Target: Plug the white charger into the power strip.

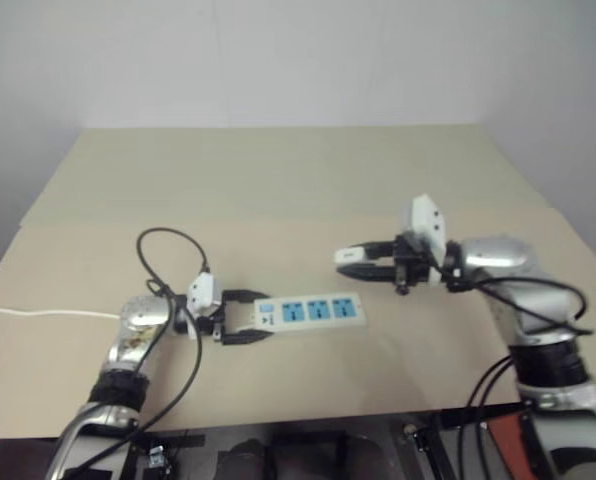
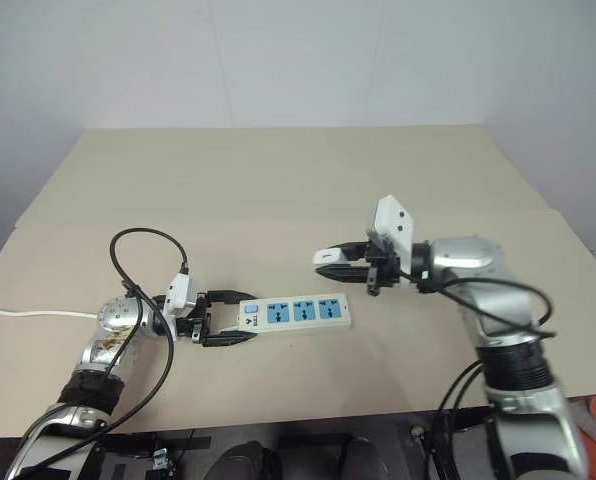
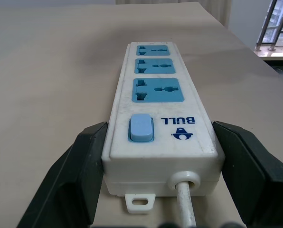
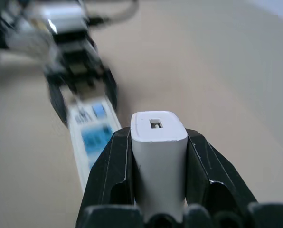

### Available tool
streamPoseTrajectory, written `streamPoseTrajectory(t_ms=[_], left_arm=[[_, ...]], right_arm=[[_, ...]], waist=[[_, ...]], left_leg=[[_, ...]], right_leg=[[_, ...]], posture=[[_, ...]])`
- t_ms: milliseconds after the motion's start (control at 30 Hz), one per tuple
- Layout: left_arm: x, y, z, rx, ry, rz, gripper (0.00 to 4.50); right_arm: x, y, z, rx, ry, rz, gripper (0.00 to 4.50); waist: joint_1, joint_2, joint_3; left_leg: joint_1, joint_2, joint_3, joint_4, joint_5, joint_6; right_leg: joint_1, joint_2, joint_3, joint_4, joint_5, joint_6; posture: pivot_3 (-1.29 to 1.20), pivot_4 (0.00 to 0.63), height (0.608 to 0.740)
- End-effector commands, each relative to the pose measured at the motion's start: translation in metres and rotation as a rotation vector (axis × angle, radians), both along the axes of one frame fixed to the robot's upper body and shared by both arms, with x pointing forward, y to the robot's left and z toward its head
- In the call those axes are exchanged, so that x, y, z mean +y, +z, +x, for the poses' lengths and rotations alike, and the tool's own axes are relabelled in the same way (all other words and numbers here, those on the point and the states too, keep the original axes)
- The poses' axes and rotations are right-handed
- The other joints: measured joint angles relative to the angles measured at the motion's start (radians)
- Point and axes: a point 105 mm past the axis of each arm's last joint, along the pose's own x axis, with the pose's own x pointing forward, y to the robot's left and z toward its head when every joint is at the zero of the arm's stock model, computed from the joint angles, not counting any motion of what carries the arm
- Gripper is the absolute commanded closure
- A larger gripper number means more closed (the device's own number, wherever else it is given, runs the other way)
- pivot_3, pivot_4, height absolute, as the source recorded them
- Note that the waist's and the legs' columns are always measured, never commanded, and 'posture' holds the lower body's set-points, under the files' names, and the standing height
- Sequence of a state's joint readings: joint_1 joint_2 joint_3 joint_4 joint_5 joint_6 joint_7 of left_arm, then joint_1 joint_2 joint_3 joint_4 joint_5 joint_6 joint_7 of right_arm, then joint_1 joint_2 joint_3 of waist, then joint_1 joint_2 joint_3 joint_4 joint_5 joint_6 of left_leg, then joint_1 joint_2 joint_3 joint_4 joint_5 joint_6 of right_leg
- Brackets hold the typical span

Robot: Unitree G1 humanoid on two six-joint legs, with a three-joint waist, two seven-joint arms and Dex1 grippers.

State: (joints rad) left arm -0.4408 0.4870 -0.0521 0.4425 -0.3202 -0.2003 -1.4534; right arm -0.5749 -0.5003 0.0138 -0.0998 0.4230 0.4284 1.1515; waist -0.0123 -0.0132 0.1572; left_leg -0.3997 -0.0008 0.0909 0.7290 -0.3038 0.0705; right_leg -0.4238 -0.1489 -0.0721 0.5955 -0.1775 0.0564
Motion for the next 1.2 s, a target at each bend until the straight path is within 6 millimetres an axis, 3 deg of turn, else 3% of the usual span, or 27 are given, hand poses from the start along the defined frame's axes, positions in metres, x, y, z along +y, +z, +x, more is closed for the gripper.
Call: streamPoseTrajectory(t_ms=[33, 300, 700, 933, 1200], left_arm=[[-0.003, 0.007, -0.007, -0.023, -0.045, -0.003, 1.29], [-0.005, 0.009, -0.016, -0.014, -0.055, -0.006, 1.29], [-0.007, 0.003, -0.019, 0.000, -0.031, -0.014, 1.29], [-0.009, 0.004, -0.020, 0.000, -0.025, -0.024, 1.29], [-0.008, 0.005, -0.021, 0.002, -0.015, -0.025, 1.29]], right_arm=[[0.014, 0.011, -0.006, 0.002, 0.075, 0.198, 3.39], [0.048, -0.013, -0.004, 0.143, 0.214, 0.253, 3.39], [0.063, -0.035, -0.012, 0.196, 0.312, 0.224, 3.39], [0.075, -0.047, -0.008, 0.217, 0.303, 0.179, 3.39], [0.071, -0.058, -0.001, 0.210, 0.269, 0.154, 3.39]], waist=[[0.000, 0.000, 0.000], [-0.001, 0.001, 0.000], [-0.001, 0.001, 0.000], [-0.001, 0.001, 0.000], [-0.003, 0.001, 0.001]], left_leg=[[0.000, 0.000, 0.000, 0.000, 0.000, 0.000], [0.000, 0.000, 0.000, 0.000, 0.000, 0.000], [0.000, 0.000, 0.000, 0.000, 0.000, 0.000], [0.001, -0.001, 0.000, 0.000, 0.000, 0.000], [0.001, -0.001, 0.000, 0.000, 0.000, 0.000]], right_leg=[[0.000, 0.000, 0.000, 0.000, 0.000, 0.000], [0.000, 0.000, 0.000, 0.001, 0.000, 0.000], [0.000, 0.000, 0.000, 0.001, 0.000, 0.000], [0.000, 0.000, 0.000, 0.001, 0.000, 0.000], [0.000, 0.000, 0.000, 0.001, 0.000, 0.000]], posture=[[0.00, 0.150, 0.740], [0.00, 0.150, 0.740], [0.00, 0.150, 0.740], [0.00, 0.150, 0.740], [0.00, 0.150, 0.740]])
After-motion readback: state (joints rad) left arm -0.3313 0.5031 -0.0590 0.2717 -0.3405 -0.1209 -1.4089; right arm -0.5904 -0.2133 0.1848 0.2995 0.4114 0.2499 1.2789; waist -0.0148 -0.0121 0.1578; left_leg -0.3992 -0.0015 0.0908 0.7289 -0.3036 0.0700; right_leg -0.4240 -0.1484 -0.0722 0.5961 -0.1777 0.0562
